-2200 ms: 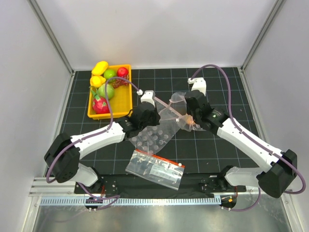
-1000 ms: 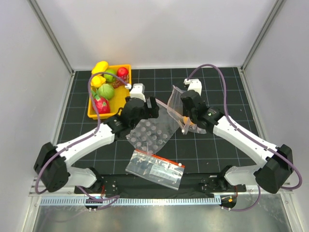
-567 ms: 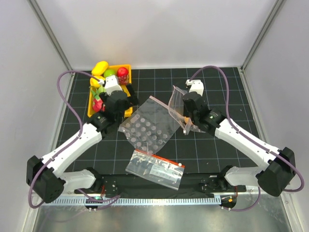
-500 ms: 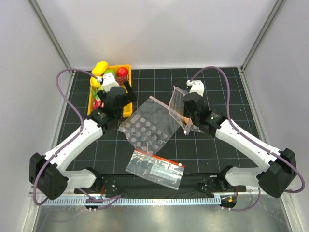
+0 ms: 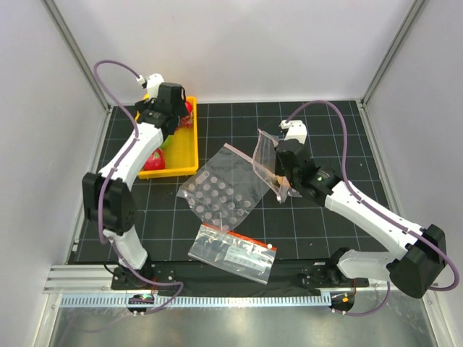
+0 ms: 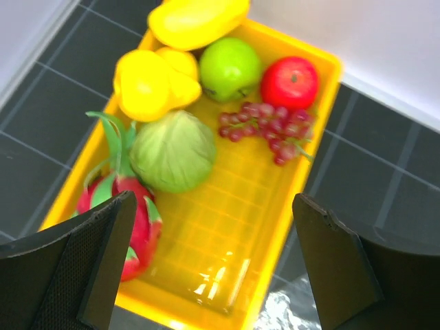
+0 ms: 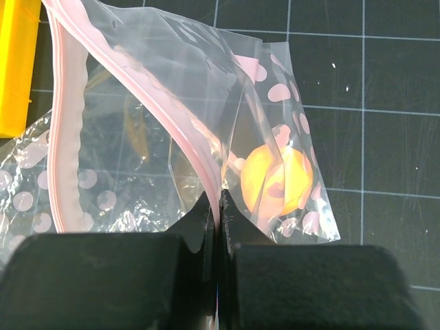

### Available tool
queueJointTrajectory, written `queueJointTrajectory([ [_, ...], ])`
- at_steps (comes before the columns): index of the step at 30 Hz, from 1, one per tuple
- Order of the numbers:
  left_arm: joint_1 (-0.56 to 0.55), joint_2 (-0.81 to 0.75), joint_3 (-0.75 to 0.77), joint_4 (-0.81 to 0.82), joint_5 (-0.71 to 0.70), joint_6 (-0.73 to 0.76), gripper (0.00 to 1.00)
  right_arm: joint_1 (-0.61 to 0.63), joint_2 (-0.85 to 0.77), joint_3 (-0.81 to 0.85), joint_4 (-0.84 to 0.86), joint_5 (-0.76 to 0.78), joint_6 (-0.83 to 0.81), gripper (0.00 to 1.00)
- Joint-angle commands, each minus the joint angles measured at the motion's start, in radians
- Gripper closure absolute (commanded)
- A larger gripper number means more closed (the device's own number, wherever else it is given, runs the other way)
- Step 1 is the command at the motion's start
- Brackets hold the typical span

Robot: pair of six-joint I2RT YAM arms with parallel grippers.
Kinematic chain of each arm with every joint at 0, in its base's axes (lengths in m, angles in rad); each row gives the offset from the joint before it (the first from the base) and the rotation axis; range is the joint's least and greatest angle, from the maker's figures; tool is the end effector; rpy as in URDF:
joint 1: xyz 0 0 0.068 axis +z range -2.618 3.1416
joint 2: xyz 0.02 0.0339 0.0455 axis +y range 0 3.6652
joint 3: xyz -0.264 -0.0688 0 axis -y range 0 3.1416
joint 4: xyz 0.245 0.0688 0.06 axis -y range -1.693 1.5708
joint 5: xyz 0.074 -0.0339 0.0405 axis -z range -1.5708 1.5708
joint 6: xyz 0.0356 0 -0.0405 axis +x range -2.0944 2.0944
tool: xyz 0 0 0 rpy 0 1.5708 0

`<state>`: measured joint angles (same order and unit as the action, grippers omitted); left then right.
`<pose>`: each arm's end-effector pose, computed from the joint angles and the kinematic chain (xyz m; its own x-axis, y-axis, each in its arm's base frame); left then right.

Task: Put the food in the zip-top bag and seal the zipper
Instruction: Pick up the fake fruit from the bin.

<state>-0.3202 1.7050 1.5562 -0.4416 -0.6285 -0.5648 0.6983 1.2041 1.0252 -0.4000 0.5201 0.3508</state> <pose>0.3786 -0.1035 0.3409 -0.3345 -0.3452 -0.8769 -0.4593 0.8722 -0.1682 0.2143 0.1568 0.3180 -0.4758 -0.0100 -0.8795 -0.0807 0.9962 0.0323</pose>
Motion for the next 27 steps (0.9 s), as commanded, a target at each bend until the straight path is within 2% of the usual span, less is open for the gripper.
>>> queueJointTrajectory([
  [1, 0.049, 0.115, 0.14, -0.134, -0.049, 0.094, 0.0, 0.006, -0.011, 0.003, 0.052, -0.005, 0.004, 0.99],
  [5, 0.096, 0.26, 0.257, -0.144, -0.092, 0.167, 0.0, 0.004, -0.006, 0.006, 0.052, -0.011, 0.005, 0.99],
  [12, 0.181, 0.41, 0.369, -0.16, -0.051, 0.177, 0.0, 0.006, -0.005, 0.007, 0.049, -0.042, 0.01, 0.99],
  [16, 0.23, 0.452, 0.406, -0.148, -0.013, 0.157, 0.0, 0.003, -0.011, 0.007, 0.044, -0.04, 0.008, 0.99],
  [27, 0.263, 0.535, 0.467, -0.069, 0.058, 0.169, 0.0, 0.006, -0.026, 0.006, 0.041, -0.057, 0.017, 0.99],
])
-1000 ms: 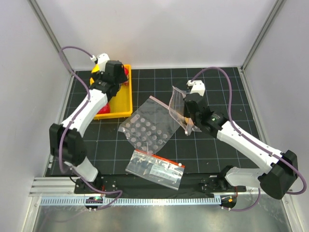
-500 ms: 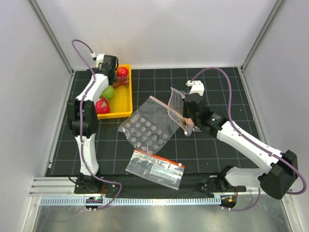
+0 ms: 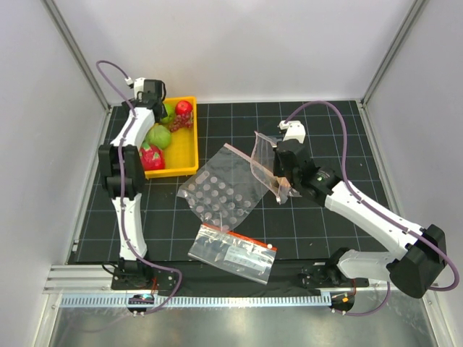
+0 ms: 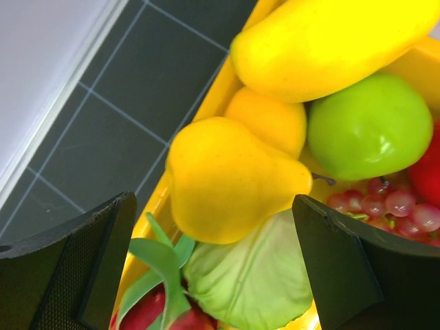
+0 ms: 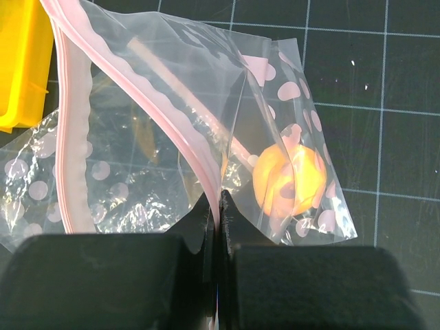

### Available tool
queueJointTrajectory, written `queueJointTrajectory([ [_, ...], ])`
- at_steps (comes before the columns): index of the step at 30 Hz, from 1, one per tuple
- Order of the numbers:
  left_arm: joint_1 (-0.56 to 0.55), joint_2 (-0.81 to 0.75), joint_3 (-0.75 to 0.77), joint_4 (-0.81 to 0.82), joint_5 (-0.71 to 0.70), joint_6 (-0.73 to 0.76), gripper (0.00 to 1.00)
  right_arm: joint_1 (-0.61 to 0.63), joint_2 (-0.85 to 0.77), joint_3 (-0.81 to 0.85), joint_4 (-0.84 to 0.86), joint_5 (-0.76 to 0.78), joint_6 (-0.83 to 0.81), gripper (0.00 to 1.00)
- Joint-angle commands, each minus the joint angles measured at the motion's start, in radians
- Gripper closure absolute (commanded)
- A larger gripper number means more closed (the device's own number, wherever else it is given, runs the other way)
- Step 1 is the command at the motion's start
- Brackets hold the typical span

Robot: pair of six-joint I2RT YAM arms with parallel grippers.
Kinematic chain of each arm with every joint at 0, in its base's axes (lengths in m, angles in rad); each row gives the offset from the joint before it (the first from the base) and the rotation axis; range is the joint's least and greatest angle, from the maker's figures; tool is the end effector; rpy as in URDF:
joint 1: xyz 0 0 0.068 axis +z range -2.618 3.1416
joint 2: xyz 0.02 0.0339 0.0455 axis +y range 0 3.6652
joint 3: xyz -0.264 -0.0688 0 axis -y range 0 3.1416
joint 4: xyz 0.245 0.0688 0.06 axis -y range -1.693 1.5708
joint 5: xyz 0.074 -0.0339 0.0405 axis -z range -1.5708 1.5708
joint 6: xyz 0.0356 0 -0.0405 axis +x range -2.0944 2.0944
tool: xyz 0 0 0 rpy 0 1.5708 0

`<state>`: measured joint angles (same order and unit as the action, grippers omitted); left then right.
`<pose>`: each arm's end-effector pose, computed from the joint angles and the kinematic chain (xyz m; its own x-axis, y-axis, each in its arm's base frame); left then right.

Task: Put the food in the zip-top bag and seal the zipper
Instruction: Pick up the fake fruit from the bin.

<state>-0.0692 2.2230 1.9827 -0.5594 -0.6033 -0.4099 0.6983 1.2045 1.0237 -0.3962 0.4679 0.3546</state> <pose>0.5047 -0.0147 0.2492 -0.5217 -0.2928 -0.8013 -0.5947 0.7983 0.0954 0.2140 0.1586 0.3173 -0.4905 -0.0072 -0.8714 -0.1215 0.9908 0.0603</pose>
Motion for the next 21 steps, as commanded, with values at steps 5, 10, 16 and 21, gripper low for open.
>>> queueJointTrajectory([
  [5, 0.037, 0.059, 0.047, 0.081, 0.153, 0.02, 0.0, 0.004, -0.025, 0.009, 0.039, -0.011, 0.015, 0.99],
  [10, 0.048, 0.109, 0.065, 0.061, 0.181, 0.002, 0.0, 0.004, -0.014, 0.009, 0.039, -0.018, 0.017, 0.99],
  [16, 0.048, 0.076, 0.025, 0.068, 0.195, -0.007, 0.39, 0.004, -0.011, 0.009, 0.043, -0.02, 0.02, 0.99],
  [21, 0.048, -0.055, -0.085, 0.127, 0.258, -0.061, 0.59, 0.004, -0.008, 0.009, 0.043, -0.018, 0.018, 0.99],
])
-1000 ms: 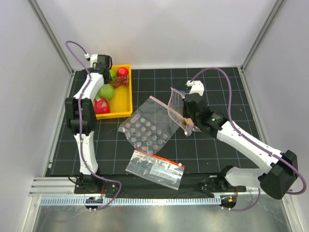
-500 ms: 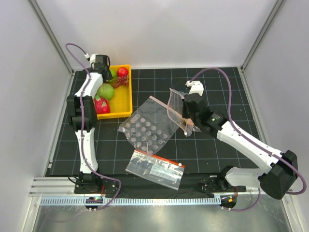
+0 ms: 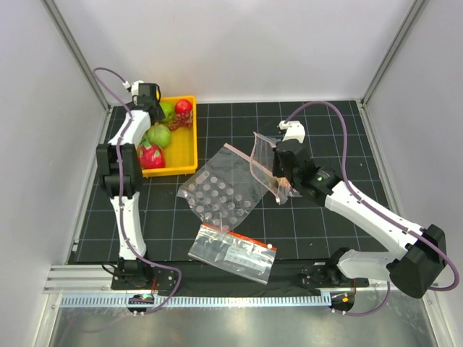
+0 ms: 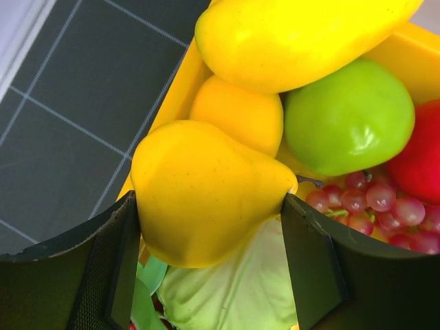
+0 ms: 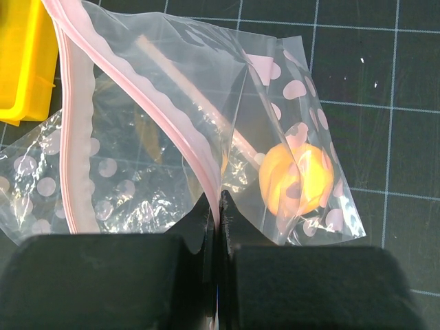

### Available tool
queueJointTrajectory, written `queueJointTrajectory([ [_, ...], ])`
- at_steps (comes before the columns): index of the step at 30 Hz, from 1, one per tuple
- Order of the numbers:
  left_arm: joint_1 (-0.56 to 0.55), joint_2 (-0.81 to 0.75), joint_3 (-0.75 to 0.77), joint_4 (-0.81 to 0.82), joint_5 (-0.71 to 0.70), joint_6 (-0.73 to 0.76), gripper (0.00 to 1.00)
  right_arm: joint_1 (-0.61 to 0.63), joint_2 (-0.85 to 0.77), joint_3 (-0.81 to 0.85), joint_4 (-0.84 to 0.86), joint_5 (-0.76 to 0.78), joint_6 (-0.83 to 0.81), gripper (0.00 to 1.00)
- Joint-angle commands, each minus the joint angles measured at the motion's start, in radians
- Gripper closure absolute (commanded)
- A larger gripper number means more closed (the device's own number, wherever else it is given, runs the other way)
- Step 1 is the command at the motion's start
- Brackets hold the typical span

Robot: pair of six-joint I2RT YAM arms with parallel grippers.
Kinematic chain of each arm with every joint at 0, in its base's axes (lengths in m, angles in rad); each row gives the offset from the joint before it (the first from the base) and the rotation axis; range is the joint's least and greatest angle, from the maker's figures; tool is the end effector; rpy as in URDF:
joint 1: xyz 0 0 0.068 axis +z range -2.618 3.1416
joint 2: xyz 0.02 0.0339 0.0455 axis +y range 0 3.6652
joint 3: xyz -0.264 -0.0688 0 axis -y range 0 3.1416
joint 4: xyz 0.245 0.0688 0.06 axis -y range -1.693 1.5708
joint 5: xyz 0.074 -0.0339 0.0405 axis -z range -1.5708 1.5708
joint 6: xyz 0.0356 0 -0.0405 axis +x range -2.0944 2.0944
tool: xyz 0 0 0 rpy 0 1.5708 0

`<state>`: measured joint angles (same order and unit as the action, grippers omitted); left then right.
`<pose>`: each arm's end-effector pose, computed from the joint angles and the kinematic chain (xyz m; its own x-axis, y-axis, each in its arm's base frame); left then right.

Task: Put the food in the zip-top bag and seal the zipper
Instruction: Pick up the fake fruit from the bin, then place the fake fruit in the zipper food storage bag.

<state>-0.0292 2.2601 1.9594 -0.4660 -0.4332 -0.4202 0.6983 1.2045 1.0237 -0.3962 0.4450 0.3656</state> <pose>0.5165 -0.0001 0.2282 -0.5207 -0.3552 -0.7764 -0.5346 0.8446 -0.0279 0.2137 0.1594 0.3171 -0.4989 0.0025 -0.8667 -0.1345 0.9877 0.0803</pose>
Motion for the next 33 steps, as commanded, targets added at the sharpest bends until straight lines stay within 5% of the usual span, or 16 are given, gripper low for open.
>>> queueJointTrajectory([
  [1, 0.008, -0.118, -0.109, 0.047, 0.14, -0.061, 0.64, 0.004, -0.01, 0.009, 0.045, 0.004, 0.007, 0.99],
  [5, 0.005, -0.229, -0.206, 0.095, 0.237, -0.115, 0.73, 0.004, -0.008, 0.007, 0.046, 0.011, 0.004, 0.99],
  [20, -0.178, -0.649, -0.603, 0.234, 0.428, -0.282, 0.8, 0.004, -0.04, -0.004, 0.057, 0.018, -0.002, 0.99],
  [25, -0.242, -0.894, -0.937, 0.486, 0.516, -0.42, 0.8, 0.004, -0.052, -0.019, 0.069, 0.017, -0.004, 0.99],
  [33, -0.391, -1.166, -1.182, 0.722, 0.528, -0.477, 0.81, 0.004, -0.048, -0.024, 0.088, -0.032, -0.007, 0.99],
])
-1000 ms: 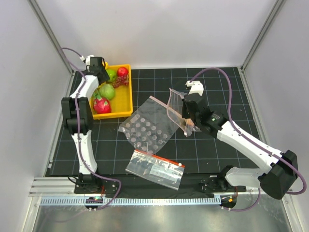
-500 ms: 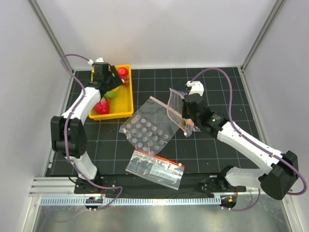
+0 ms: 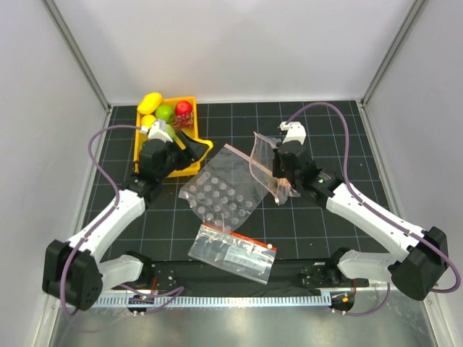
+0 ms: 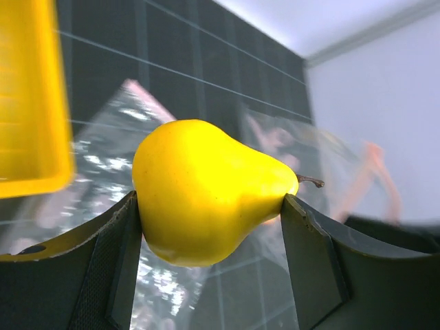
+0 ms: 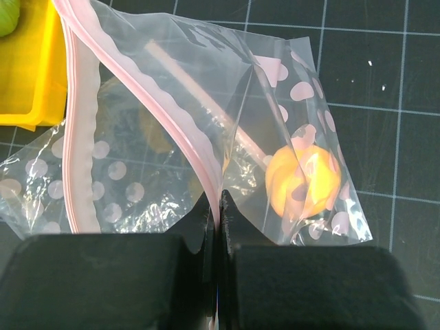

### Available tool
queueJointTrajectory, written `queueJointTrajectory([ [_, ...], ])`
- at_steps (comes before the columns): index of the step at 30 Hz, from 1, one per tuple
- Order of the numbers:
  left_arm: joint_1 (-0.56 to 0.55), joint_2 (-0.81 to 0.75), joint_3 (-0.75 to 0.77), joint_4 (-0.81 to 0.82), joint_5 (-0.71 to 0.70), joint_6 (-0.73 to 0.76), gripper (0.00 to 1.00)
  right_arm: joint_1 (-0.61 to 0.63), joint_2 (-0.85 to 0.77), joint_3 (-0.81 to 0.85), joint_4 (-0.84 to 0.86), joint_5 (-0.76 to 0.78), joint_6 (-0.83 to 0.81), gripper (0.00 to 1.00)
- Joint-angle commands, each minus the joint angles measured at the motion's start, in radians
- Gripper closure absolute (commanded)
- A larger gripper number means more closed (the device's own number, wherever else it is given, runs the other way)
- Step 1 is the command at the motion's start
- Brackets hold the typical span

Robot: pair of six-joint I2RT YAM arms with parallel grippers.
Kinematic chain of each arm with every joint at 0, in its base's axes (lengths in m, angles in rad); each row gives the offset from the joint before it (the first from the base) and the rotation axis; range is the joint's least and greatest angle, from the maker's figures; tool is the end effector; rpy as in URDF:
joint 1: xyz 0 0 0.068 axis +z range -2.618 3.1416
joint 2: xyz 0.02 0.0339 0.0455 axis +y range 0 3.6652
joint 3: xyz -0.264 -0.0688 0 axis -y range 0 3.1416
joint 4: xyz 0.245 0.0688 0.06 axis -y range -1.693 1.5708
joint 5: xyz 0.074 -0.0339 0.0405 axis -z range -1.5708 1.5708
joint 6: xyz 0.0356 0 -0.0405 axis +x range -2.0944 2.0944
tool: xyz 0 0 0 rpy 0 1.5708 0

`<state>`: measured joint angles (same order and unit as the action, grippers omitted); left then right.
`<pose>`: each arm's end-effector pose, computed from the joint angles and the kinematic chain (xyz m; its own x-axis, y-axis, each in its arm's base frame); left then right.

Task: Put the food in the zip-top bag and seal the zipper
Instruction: Place the fake fruit in the zipper food storage bag.

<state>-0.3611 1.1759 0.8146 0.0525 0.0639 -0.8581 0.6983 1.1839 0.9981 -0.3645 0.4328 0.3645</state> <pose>0.2548 -0.0986 0.2934 -0.4957 -0.6199 -0.6083 0.0526 0.6776 -0.7335 0.2109 0.1576 0.3161 -0.4847 0.0157 -0.8746 -0.1467 0.9842 0.0989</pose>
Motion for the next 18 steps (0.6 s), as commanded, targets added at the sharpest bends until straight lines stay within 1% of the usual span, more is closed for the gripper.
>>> queueJointTrajectory([
  [1, -0.115, -0.116, -0.049, 0.217, 0.024, -0.027, 0.81, 0.004, -0.024, 0.005, 0.055, -0.034, -0.006, 0.99],
  [3, -0.18, -0.131, -0.051, 0.231, -0.013, 0.048, 0.8, 0.004, -0.03, 0.004, 0.061, -0.081, -0.006, 0.99],
  [4, -0.237, -0.139, -0.046, 0.224, -0.028, 0.072, 0.8, 0.003, -0.032, -0.003, 0.068, -0.091, -0.007, 0.99],
  [8, -0.334, -0.151, 0.003, 0.158, -0.05, 0.165, 0.8, 0.004, -0.035, -0.01, 0.084, -0.134, -0.009, 0.99],
  [9, -0.36, -0.154, 0.004, 0.158, -0.109, 0.195, 0.8, 0.004, -0.03, -0.01, 0.088, -0.143, -0.009, 0.99],
  [10, -0.413, -0.157, 0.003, 0.159, -0.142, 0.253, 0.8, 0.007, -0.027, -0.01, 0.09, -0.167, -0.009, 0.99],
  [11, -0.435, -0.148, 0.003, 0.167, -0.159, 0.286, 0.81, 0.006, -0.024, -0.01, 0.093, -0.178, -0.009, 0.99],
  [14, -0.473, -0.09, 0.018, 0.204, -0.121, 0.321, 0.81, 0.015, -0.02, -0.007, 0.102, -0.209, -0.012, 0.99],
  [16, -0.49, -0.061, 0.032, 0.251, -0.073, 0.329, 0.82, 0.024, -0.024, -0.006, 0.101, -0.207, -0.016, 0.99],
  [18, -0.507, -0.02, 0.04, 0.282, -0.068, 0.352, 0.82, 0.029, -0.033, -0.003, 0.082, -0.191, -0.022, 0.99],
])
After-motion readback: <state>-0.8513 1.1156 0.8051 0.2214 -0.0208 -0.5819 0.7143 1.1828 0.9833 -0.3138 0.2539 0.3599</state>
